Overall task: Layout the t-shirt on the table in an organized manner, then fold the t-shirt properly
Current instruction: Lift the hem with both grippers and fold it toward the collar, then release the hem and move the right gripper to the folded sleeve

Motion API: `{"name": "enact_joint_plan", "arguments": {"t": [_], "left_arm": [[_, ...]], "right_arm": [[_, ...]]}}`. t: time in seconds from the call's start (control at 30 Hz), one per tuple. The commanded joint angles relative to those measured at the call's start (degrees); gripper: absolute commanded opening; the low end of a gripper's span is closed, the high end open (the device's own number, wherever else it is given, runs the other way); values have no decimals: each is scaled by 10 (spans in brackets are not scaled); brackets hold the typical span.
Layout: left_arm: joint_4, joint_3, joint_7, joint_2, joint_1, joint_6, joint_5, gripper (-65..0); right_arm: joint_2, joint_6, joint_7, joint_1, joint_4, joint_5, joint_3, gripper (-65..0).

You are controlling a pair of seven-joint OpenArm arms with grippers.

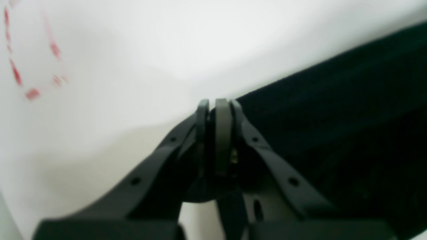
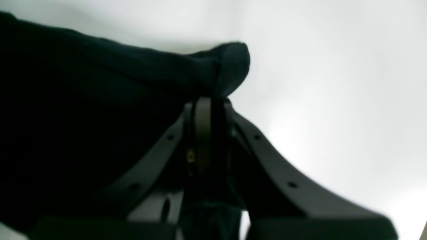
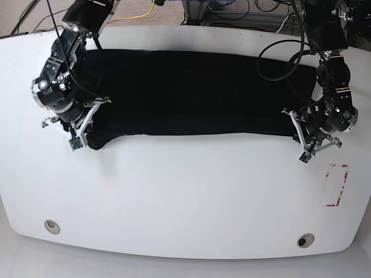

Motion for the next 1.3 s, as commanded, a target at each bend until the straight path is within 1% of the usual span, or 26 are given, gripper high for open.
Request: {"name": "enact_joint_plan", "arguments": {"t": [0.0,0.13,0.23,0.3,0.4,0.43,0.47,0.5,0.53,0.57,0.63,0.67,0.7,0.77,0.8,0.87,0.93,1.03,1.13,1.27], "left_arm": [[11,-3,-6,-24,0,-8,2,-650],[11,-3,-7,-31,11,-16,3,-650],[11,-3,-7,-32,16,-23,3,-650],[11,-3,-7,-38,25,-28,3,-650],[11,0,-7,-48,32,-33,3,-650],[11,0,-7,-48,33,-36,3,-650],[11,1,-7,-48,36,-37,3,-650],[11,1,-7,-48,40,-37,3,-650],[11,1,-7,-48,44,-37,3,-650],[11,1,-7,-48,47,-37,3,-631],[11,2,-7,-49,49,-37,3,-568],[11,2,-7,-49,49,-37,3,-532],[11,2,-6,-49,50,-37,3,-475],[11,2,-6,-49,57,-37,3,-364],[12,2,-6,-49,58,-37,3,-322],[17,2,-6,-49,60,-37,3,-217],[25,1,-6,-49,61,-37,3,-183],[40,1,-6,-49,61,-37,4,-194],[47,1,-6,-49,61,-37,4,-200],[55,1,-6,-49,58,-37,4,-201]], "right_arm": [[2,-3,6,-13,16,-8,2,-650],[-2,-3,9,-42,15,-7,2,-648],[-12,-3,9,-57,15,-8,3,-647],[-16,-3,9,-65,15,-8,3,-618],[-19,-3,9,-76,15,-8,3,-499],[-19,-3,9,-79,15,-8,4,-441],[-19,-3,9,-81,15,-8,4,-400],[-19,-3,9,-84,15,-8,4,-339],[-19,-3,9,-85,15,-8,4,-301],[-19,-3,9,-89,15,-8,4,-243],[-19,-3,9,-91,17,-8,4,-159],[-19,-3,9,-92,17,-8,4,-130],[-19,-3,9,-92,20,-8,4,-92],[-19,-3,9,-91,31,-8,4,-52],[-19,-3,9,-91,35,-8,4,-46],[-20,-3,9,-85,45,-8,4,-41],[-20,-3,8,-71,44,-8,4,-41],[-21,-3,8,-48,34,-7,4,-40],[-35,-3,8,-17,11,-7,4,-40],[-41,-3,8,27,-40,-7,4,-41]]}}
